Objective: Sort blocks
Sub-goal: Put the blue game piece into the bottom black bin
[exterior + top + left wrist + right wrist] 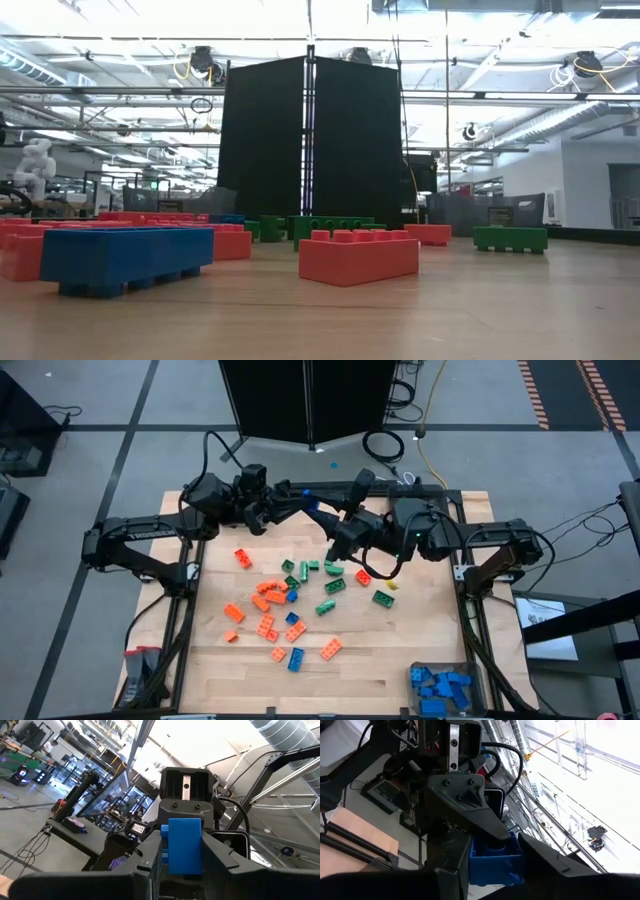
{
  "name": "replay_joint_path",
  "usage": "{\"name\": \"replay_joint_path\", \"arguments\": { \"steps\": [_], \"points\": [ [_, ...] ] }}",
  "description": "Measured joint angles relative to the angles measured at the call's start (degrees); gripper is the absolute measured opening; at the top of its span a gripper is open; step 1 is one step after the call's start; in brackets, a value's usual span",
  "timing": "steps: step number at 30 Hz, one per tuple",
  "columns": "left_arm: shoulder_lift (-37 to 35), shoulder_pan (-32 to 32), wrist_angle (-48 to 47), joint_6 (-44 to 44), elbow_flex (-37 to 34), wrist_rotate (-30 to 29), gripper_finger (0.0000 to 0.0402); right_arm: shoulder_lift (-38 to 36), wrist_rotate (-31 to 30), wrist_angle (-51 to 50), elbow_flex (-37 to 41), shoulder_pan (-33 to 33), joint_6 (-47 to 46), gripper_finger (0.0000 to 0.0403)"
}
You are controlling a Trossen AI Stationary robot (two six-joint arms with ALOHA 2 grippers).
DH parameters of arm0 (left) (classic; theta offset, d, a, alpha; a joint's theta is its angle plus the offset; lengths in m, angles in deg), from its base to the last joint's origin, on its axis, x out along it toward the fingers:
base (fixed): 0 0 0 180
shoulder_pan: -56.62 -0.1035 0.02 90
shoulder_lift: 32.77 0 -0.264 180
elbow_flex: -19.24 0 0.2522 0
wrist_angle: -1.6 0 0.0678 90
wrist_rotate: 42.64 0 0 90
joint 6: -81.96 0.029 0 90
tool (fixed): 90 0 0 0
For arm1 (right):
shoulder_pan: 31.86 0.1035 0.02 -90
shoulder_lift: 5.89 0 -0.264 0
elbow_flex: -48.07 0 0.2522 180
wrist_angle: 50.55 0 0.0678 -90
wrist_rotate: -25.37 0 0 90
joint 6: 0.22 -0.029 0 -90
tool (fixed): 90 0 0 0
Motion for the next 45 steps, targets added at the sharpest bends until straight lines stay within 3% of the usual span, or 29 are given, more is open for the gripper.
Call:
{"name": "replay_joint_path", "arguments": {
  "steps": [7, 16, 22, 27, 31, 35, 39, 42, 45],
  "points": [
    [0.0, 0.0, 0.0, 0.1, 0.0, -0.1, 0.0104, 0.0, -0.1, -0.2, 0.0, -0.3, 0.1, 0.0135],
    [-0.1, 0.0, 0.7, 1.4, 0.0, 0.4, 0.0197, 0.0, -1.6, -0.5, 0.0, -0.4, 0.2, 0.0124],
    [-1.5, -1.2, 1.2, 1.2, -0.1, 4.6, 0.0248, 0.1, -2.1, 0.2, 0.0, -0.2, 0.2, 0.0124],
    [-6.6, -6.0, -6.9, 7.4, 0.1, 5.0, 0.0259, -0.5, -5.6, 0.2, 0.1, 0.5, 0.2, 0.0124],
    [-10.2, -11.3, -18.3, 10.8, 0.0, 2.3, 0.0260, -1.4, -13.6, -5.2, 0.1, 3.8, -3.5, 0.0124],
    [-14.2, -14.9, -27.1, 12.1, 0.1, 1.1, 0.0260, -3.3, -19.2, -23.9, 0.1, 8.8, -20.4, 0.0124],
    [-15.5, -15.9, -34.2, 13.5, 0.0, 0.6, 0.0260, -4.5, -22.6, -46.6, 0.1, 15.6, -51.9, 0.0124],
    [-15.8, -15.8, -36.5, 14.6, 0.0, 0.7, 0.0260, -5.6, -21.2, -62.3, 0.1, 20.2, -79.6, 0.0124],
    [-15.6, -15.9, -38.1, 14.7, 0.0, 0.2, 0.0260, -6.3, -12.4, -74.1, 0.0, 23.9, -98.9, 0.0124]
  ]
}}
